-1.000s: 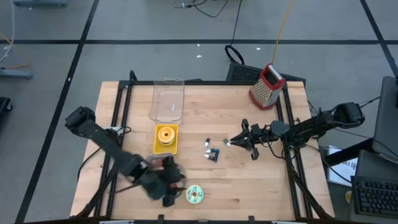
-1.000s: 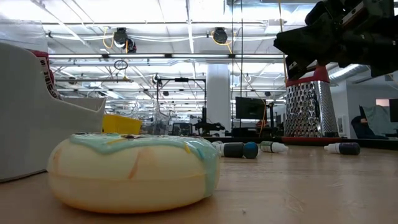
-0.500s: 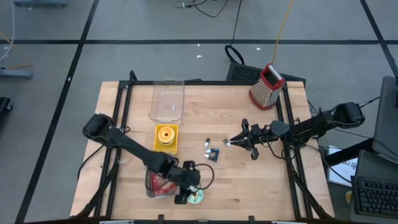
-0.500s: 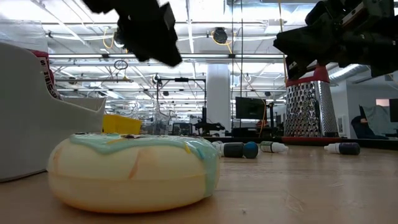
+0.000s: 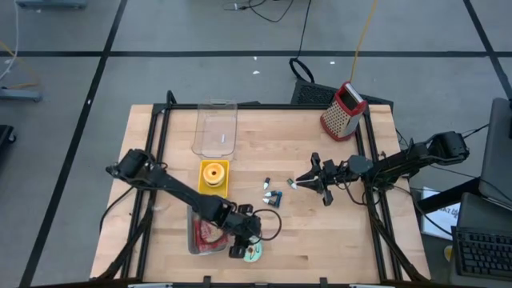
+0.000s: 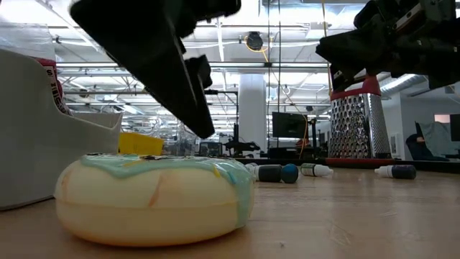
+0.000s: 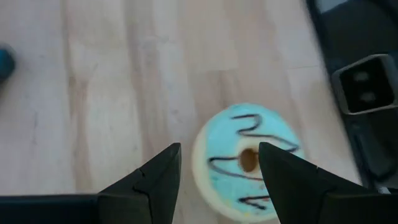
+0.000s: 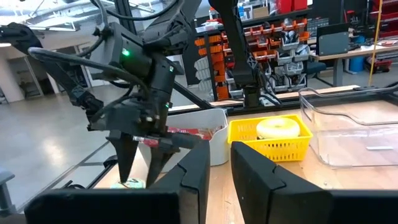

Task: Pick & Place Food Item
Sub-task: Put the light blue donut into the yellow bin

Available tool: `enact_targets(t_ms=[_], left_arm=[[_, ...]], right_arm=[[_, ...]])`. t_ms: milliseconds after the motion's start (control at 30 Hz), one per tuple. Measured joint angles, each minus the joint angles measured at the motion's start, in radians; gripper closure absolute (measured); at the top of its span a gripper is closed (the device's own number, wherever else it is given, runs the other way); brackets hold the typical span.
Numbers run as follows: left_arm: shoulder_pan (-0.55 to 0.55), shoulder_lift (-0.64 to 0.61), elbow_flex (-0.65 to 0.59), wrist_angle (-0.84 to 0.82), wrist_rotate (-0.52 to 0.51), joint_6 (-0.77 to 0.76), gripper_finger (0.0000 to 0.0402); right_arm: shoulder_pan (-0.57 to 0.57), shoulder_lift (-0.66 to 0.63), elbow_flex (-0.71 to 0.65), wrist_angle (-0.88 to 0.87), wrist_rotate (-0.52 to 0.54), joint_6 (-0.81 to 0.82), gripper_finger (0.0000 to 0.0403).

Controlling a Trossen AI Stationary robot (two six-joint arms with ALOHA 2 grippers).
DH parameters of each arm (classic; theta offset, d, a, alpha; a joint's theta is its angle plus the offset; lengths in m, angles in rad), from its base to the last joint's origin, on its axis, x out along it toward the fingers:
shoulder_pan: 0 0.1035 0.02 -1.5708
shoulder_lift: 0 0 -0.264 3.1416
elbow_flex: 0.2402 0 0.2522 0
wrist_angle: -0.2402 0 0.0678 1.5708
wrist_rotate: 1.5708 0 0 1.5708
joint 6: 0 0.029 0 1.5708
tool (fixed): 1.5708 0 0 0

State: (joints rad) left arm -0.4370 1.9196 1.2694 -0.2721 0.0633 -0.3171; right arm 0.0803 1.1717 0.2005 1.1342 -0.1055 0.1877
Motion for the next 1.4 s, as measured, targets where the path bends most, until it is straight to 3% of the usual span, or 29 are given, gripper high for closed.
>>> enact_targets(t_ms=[133, 267, 500, 967, 1133, 1400], left_arm=[[0.007, 0.017, 0.001, 0.0, -0.013, -0.075, 0.0179], [0.009, 0.04, -0.001, -0.02, -0.012, -0.139, 0.0144], [-0.011, 0.039, 0.0, -0.008, -0.048, -0.053, 0.0086], [-0.008, 0.114, 0.003, 0.014, -0.039, -0.053, 0.008], [-0.007, 0.107, 0.002, 0.005, -0.042, -0.036, 0.0108], [-0.001, 0.097, 0.0, 0.011, -0.029, -0.028, 0.0227]], right_arm=[[0.0, 0.0, 0.0, 0.006, 0.0, 0.002, 0.0342], [0.0, 0.0, 0.0, 0.004, 0.0, 0.002, 0.0342], [0.0, 0.0, 0.0, -0.002, 0.0, -0.009, 0.0342], [0.0, 0.0, 0.0, -0.003, 0.0, -0.009, 0.0342], [0.0, 0.0, 0.0, -0.003, 0.0, -0.009, 0.0342], [0.0, 0.0, 0.0, -0.016, 0.0, -0.009, 0.0342]])
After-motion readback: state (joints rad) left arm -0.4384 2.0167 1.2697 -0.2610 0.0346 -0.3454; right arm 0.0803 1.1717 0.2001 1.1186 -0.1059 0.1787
